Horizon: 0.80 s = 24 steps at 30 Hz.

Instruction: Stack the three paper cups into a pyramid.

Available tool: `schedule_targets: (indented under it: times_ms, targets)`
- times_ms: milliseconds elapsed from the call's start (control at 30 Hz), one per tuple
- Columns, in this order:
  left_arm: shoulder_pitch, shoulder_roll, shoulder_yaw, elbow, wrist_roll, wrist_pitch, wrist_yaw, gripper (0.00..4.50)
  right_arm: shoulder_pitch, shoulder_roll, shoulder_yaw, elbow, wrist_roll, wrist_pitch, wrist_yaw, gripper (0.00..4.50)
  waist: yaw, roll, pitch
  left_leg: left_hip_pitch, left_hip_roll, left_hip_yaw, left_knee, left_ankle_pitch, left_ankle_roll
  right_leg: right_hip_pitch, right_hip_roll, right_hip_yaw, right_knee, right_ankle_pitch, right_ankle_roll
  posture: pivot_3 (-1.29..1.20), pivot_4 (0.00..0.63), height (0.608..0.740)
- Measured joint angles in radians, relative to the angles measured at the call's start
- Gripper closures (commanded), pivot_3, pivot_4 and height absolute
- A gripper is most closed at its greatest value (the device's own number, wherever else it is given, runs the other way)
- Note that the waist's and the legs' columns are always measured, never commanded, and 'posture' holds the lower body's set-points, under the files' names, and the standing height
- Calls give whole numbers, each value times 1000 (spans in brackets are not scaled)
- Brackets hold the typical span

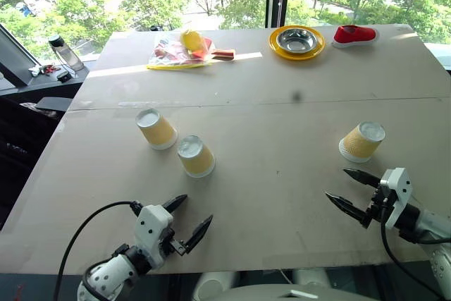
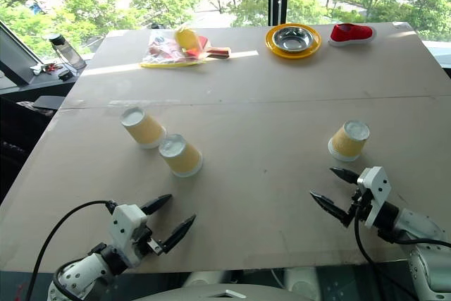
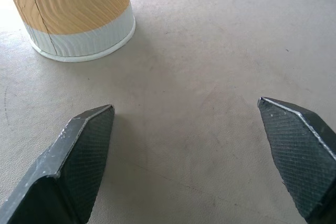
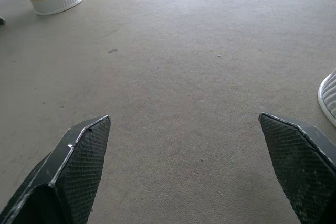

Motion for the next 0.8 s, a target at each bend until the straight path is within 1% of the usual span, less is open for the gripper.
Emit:
schedule_targets:
  times_ms: [533,800]
  targets:
    - [-8,-1,8,10,-35,-18,-19,0,9,6,15,23,-30,-97,41,28,0,0,0,0,0,0,0,0,0,0,0,0,0,0,0,0,150,732]
    - [-12,0,11,10,-68,7,-12,0,9,12,16,43,-40,-134,48,28,0,0,0,0,0,0,0,0,0,0,0,0,0,0,0,0,150,732]
